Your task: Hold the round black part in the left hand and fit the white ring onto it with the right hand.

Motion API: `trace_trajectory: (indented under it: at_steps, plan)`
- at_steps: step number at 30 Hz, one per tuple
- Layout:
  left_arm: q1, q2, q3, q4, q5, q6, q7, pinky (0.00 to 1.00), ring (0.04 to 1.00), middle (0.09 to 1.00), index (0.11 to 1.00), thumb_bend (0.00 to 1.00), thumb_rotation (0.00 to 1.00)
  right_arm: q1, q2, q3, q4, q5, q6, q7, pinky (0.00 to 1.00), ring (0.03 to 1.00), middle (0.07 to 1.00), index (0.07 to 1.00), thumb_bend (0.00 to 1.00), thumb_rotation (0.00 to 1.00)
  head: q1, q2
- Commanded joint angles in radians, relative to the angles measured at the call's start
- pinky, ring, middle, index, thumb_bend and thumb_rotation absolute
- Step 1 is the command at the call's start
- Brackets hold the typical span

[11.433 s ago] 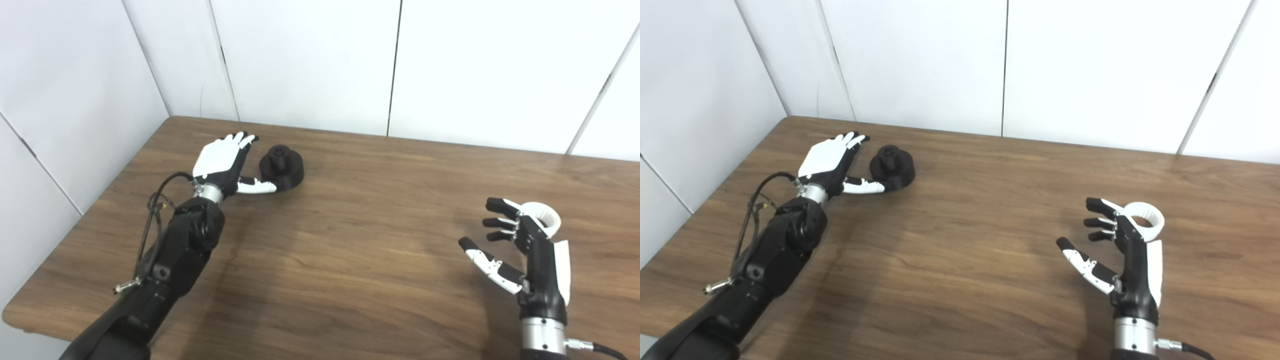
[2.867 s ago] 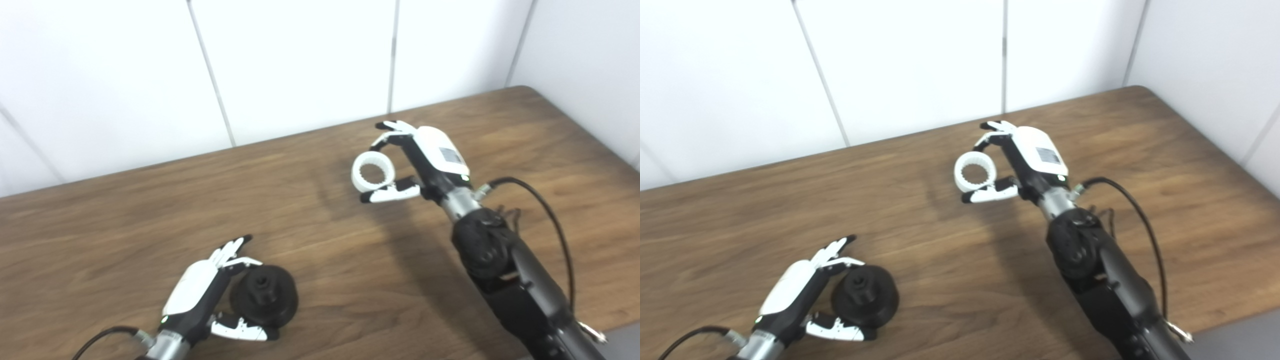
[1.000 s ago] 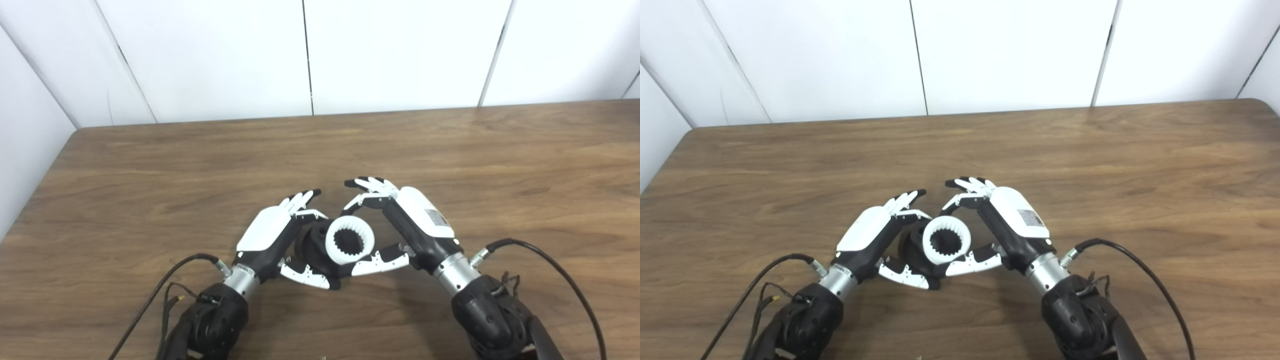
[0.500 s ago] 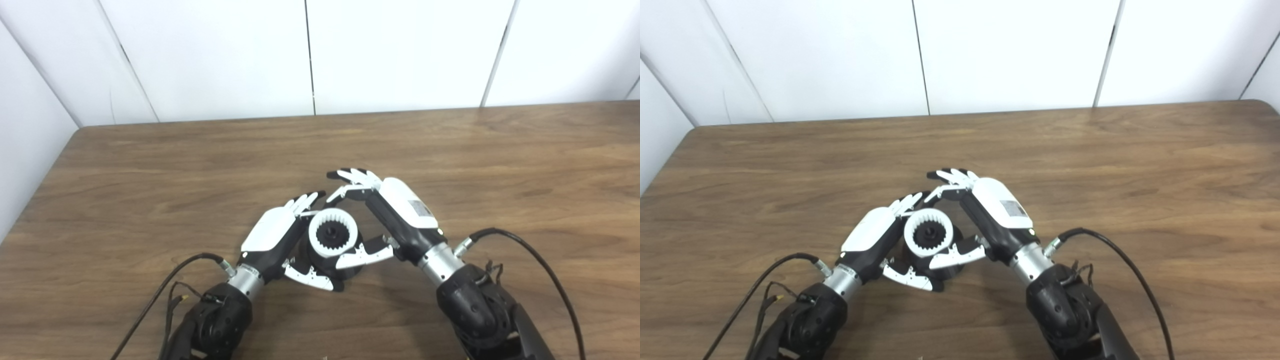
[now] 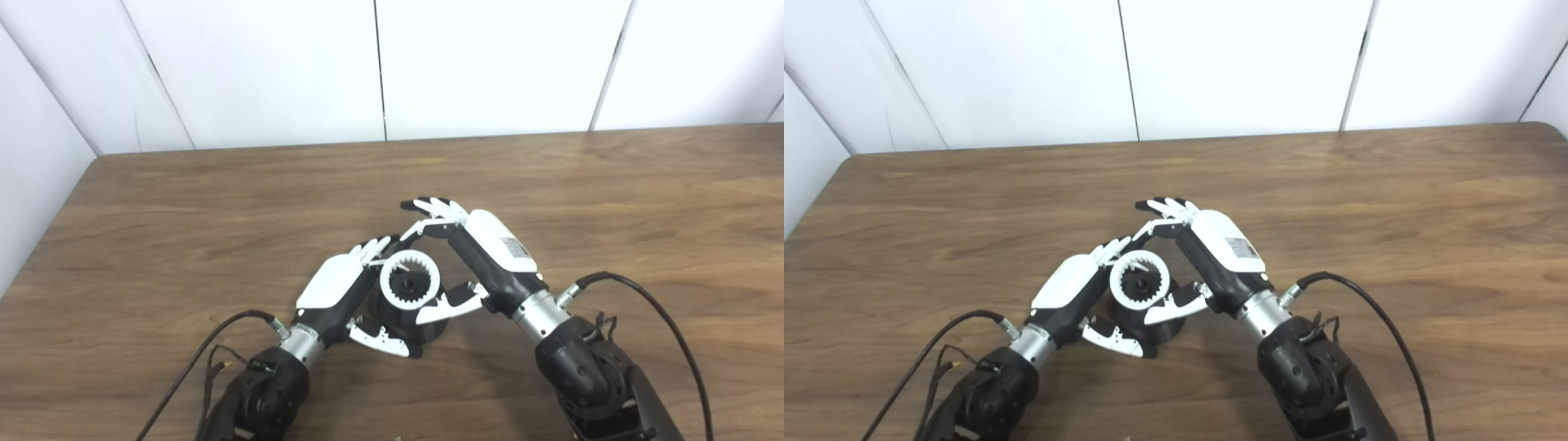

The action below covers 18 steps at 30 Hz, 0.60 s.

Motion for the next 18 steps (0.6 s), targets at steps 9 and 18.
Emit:
trace_trajectory:
  at_steps: [9, 18]
  plan:
    - [-0.015, 0.015, -0.006, -0.023, 0.011, -0.018, -0.007, 1.00, 1.000, 1.000, 0.618, 1.00, 0.37, -0.018, -0.003, -0.010, 0.017, 0.001, -0.036, -0.013, 0.98, 0.940, 0.893, 0.492, 0.52, 0.16, 0.005, 0.010]
    - [-0.017, 0.016, -0.002, -0.041, 0.009, -0.012, -0.016, 1.00, 1.000, 1.000, 0.615, 1.00, 0.39, -0.007, -0.004, -0.009, 0.064, -0.002, -0.053, -0.029, 0.97, 0.934, 0.886, 0.492, 0.52, 0.17, 0.010, 0.020]
